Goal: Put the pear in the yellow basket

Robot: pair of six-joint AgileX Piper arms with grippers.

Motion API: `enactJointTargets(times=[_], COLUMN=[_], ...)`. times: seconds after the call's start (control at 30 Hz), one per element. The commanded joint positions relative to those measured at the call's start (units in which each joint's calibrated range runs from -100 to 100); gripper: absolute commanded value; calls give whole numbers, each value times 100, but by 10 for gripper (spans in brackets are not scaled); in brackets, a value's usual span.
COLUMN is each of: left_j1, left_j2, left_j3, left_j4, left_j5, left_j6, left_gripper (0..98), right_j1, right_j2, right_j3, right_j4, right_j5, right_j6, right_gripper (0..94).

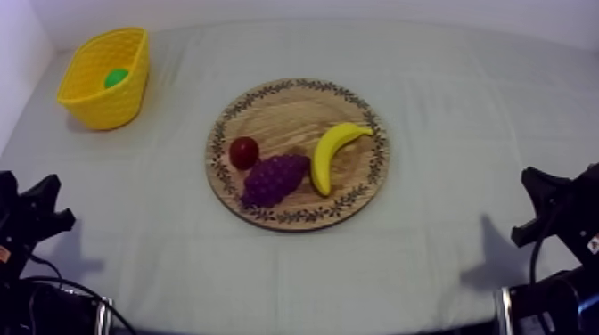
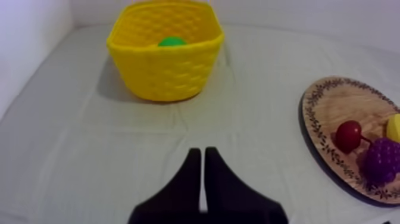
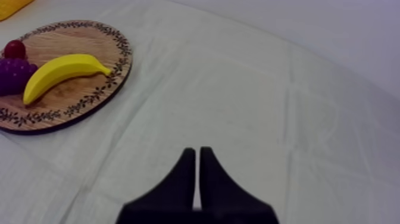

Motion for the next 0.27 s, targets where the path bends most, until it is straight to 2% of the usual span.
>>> enactJointTargets(times=[0.0, 0.1, 0.23], left_j1=[0, 0, 0], left_j2=[4, 3, 3], left_j3=[68, 101, 114], left_j4=[-9, -16, -18], left_j5=[-303, -422, -469], left_j6=[307, 516, 631], left_gripper=[0, 0, 0], right_j1=[-3, -3, -3], right_j2=[-4, -4, -4], right_j3=[-5, -5, -5], right_j4=[-1, -1, -1], right_j5=[4, 4, 4], right_j6=[3, 1, 3], right_gripper=[4, 4, 4])
